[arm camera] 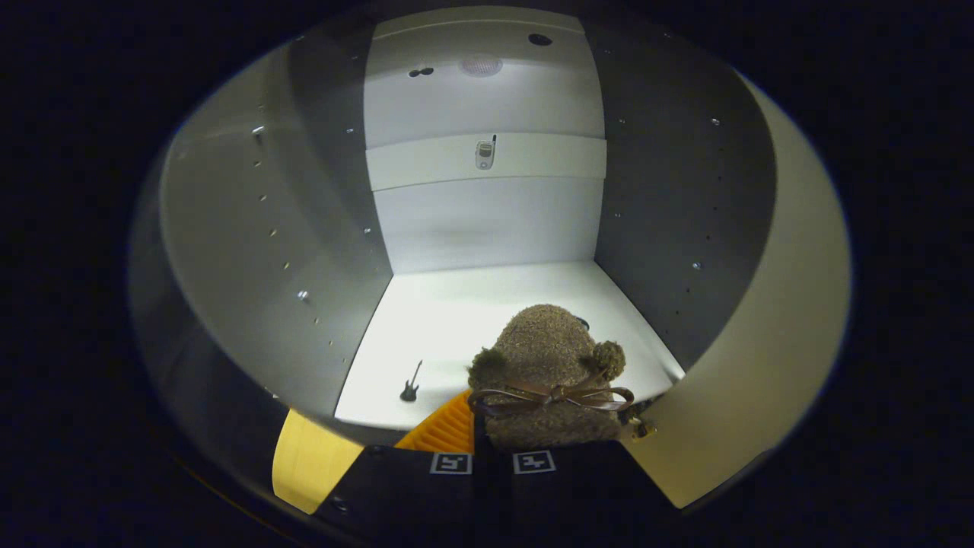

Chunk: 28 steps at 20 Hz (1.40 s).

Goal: Open the shoe cabinet door, grab the shoes and put them into the shoe cabinet, then close the shoe cabinet door.

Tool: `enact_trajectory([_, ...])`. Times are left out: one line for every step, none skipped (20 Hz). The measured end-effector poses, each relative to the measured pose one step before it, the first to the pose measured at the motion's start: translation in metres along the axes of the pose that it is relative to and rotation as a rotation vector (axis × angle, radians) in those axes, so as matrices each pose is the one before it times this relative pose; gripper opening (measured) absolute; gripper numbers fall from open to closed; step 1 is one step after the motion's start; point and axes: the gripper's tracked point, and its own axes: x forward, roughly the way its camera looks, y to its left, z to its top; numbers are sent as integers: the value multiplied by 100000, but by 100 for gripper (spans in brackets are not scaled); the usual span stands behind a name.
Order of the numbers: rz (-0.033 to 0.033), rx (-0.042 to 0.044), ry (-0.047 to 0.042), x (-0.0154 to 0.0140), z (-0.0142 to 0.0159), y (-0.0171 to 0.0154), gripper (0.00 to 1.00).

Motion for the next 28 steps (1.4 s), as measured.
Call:
enact_trajectory([52,-521,541,1001,628,134,5])
enact_trajectory([-47,-579,272,1086,593,40,5])
enact_trajectory([129,-600,154,966,589,72,5])
enact_trajectory([14,-746,55,986,549,124,5])
enact_trajectory([135,-1185,300,926,564,170,5])
enact_trajectory([623,-1649,97,1017,630,297,5])
enact_trajectory([692,-1513,-437,973,736,396,5])
enact_trajectory([473,-1115,-597,1102,707,327,5])
enact_trajectory([235,-653,-745,867,557,214,5])
enact_trajectory([435,-68,34,1005,335,177,5])
enact_trajectory([522,462,722,852,-1,171,5])
enact_trajectory([340,617,1469,876,-275,46,5])
enact_trajectory([127,797,1682,849,-294,-46,5])
enact_trajectory([1,497,1864,779,-274,-12,5])
enact_trajectory([-281,211,1508,790,-216,-59,5])
enact_trajectory([-210,12,1069,672,-203,-142,5])
enact_trajectory([41,-413,399,148,122,58,5])
enact_trajectory([-519,-981,-1648,388,484,-3,5])
enact_trajectory([1015,-60,-574,330,154,137,5])
enact_trajectory([369,387,1736,222,-371,95,4])
enact_trajectory([10,-34,-269,-305,38,46,5])
enact_trajectory([-699,-928,-799,372,97,-122,9])
enact_trajectory([129,-922,425,42,-397,128,9])
enact_trajectory([-281,-693,528,-297,-48,199,18])
enact_trajectory([-163,-1098,-186,-241,-104,167,28])
enact_trajectory([-1389,-917,-246,-342,-9,-15,37])
enact_trajectory([-402,-76,-192,-438,-109,99,46])
enact_trajectory([-691,914,-1084,-506,15,-32,55])
